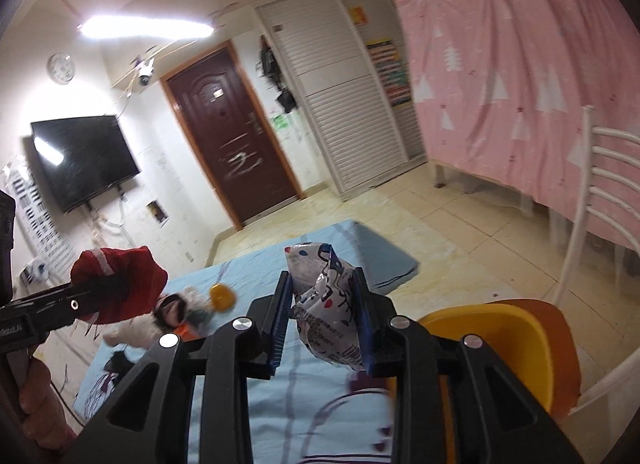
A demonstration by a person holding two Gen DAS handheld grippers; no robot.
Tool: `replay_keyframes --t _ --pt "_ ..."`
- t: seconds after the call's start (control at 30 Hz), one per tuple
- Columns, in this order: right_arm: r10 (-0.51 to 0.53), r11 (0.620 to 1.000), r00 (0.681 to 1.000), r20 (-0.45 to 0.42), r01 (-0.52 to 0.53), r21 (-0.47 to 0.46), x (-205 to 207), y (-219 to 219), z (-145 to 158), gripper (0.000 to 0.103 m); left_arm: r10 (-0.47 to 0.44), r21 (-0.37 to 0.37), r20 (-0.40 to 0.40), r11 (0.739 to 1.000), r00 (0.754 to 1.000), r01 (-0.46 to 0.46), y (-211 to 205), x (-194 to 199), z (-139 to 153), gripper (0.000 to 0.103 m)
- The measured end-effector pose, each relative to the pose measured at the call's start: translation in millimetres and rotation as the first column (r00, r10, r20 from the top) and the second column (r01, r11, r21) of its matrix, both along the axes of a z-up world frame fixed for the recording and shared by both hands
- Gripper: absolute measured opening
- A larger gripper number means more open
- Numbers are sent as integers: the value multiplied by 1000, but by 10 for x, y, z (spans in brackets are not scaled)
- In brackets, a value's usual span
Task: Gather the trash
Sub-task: 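Carry both items over the yellow bin and open both grippers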
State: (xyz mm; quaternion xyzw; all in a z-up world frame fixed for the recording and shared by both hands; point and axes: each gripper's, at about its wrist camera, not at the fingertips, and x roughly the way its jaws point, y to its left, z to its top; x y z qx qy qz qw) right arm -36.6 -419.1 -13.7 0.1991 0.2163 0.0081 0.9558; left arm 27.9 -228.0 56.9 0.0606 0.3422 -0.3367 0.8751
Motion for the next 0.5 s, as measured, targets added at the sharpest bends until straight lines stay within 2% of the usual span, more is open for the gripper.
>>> replay_keyframes --t 0.13,0.33,0.4,0.43,0.5 --pt "-80 996 996 -29 81 28 -34 -336 -143 22 -105 0 -48 994 993 106 -581 66 -70 29" --pt "-143 986 986 -89 151 78 -36 -682 -403 23 -178 -3 -156 984 971 180 -1137 213 -312 29" --pt "-155 982 982 -108 165 89 1 -711 -458 28 -180 -3 -183 983 966 183 -1198 252 -372 29" --pt "-166 980 979 -116 176 91 -3 -737 -489 30 -178 3 -199 983 964 182 -1260 286 -415 34" --pt "-176 976 977 -120 188 105 9 -798 -515 50 -172 10 -219 984 960 178 -1303 324 -460 47"
